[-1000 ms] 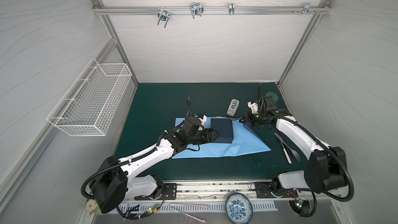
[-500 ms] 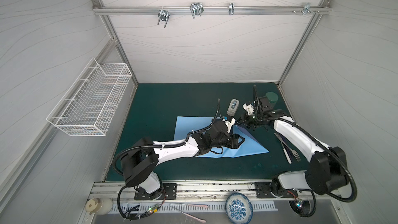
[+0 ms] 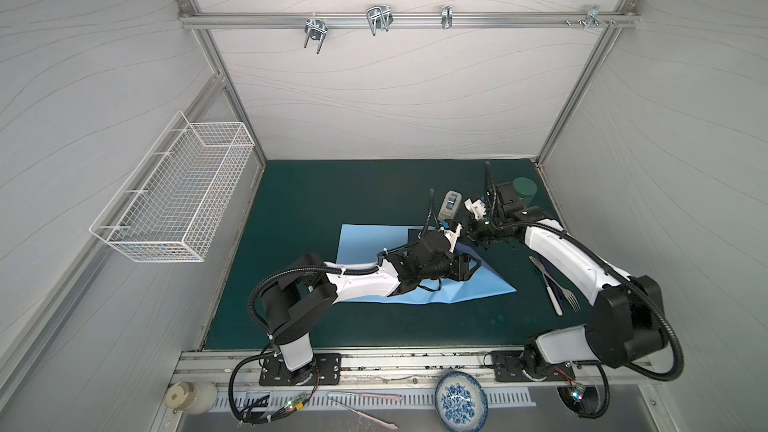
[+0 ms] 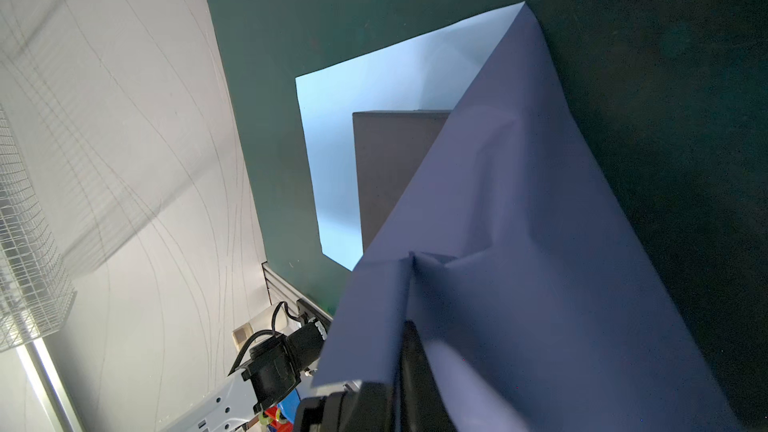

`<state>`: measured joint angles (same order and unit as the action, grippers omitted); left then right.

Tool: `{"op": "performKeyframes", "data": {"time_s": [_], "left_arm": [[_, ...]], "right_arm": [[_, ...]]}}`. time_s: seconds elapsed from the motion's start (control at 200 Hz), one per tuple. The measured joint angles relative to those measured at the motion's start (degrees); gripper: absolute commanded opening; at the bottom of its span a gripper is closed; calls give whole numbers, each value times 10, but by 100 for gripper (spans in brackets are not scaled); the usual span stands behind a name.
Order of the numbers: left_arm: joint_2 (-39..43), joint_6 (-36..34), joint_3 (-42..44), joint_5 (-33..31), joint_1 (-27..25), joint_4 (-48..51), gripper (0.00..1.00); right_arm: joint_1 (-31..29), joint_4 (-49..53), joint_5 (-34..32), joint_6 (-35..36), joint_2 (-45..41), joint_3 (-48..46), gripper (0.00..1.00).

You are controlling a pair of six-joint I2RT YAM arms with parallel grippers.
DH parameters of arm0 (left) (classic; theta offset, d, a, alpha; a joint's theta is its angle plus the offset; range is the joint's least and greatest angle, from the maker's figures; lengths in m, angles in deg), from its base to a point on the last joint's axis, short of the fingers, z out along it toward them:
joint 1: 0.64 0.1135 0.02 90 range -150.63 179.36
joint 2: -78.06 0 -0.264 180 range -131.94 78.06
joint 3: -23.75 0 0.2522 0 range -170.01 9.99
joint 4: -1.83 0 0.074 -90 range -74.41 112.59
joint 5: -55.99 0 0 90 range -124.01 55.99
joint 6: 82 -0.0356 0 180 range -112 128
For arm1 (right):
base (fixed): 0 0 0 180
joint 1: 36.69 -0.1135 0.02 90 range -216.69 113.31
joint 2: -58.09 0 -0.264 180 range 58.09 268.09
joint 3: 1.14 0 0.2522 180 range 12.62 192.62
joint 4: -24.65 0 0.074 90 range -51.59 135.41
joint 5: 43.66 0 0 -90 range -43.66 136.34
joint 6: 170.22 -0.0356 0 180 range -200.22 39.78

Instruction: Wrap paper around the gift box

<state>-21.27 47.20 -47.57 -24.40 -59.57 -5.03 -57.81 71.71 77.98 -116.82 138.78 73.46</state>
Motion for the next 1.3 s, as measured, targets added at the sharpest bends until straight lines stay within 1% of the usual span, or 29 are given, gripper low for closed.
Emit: {"op": "performKeyframes", "data": {"time_s": [0.215,0.365,0.43,0.52,0.78,0.875,0.945,1.12,1.135,1.23,1.301], "left_arm": [[-15,1,-9,-5,2,-5,49],[-16,7,-9,-6,3,-17,39],[-16,12,-9,-5,6,-29,33],[-16,21,-9,1,10,-43,23],[-18,34,-9,17,19,-64,0],[-18,33,-9,23,20,-66,0],[-18,33,-9,26,20,-67,0],[-3,35,14,33,21,-68,0],[0,35,19,34,21,-67,0],[28,35,47,42,24,-61,0],[55,35,66,56,30,-50,0]], "right_arm": [[0,3,6,10,7,0,9],[0,10,6,17,8,7,9],[0,11,6,19,8,10,9],[-1,11,6,20,8,11,9],[-1,11,7,20,8,11,11],[-2,11,7,20,8,11,14],[-1,11,7,20,8,11,19],[9,11,9,20,3,11,41],[11,12,10,22,2,11,44],[39,11,15,22,-23,11,56],[64,5,16,20,-59,7,65]]}}
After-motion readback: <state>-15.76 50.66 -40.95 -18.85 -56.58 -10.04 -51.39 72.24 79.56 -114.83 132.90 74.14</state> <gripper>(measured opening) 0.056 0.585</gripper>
